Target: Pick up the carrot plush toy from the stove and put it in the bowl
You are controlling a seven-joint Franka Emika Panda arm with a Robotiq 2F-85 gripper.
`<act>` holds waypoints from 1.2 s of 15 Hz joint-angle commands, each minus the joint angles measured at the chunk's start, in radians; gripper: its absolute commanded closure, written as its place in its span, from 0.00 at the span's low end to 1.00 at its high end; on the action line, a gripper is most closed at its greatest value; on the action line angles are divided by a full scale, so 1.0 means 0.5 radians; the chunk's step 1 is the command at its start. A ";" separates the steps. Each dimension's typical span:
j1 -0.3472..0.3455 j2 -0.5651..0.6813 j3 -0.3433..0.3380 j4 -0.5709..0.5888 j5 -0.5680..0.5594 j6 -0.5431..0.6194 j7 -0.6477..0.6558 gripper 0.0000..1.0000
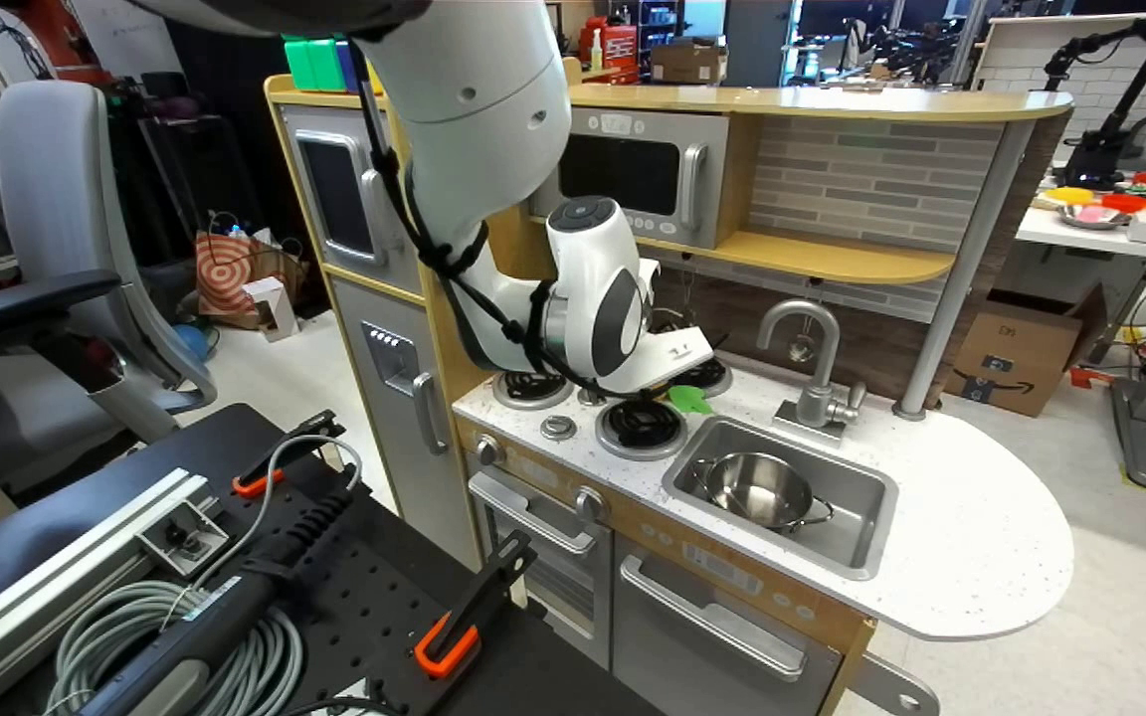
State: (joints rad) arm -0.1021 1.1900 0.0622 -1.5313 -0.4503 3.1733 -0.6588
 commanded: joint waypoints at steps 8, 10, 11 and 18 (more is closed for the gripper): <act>-0.186 0.423 0.315 0.594 -0.075 0.175 -0.156 0.00; -0.219 0.481 0.378 0.677 -0.068 0.120 -0.179 0.00; -0.234 0.508 0.409 0.710 -0.066 0.095 -0.188 0.00; -0.283 0.649 0.555 0.893 -0.031 -0.143 -0.207 0.28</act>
State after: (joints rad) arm -0.2197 1.4536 0.2822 -1.1764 -0.4675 3.1565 -0.7180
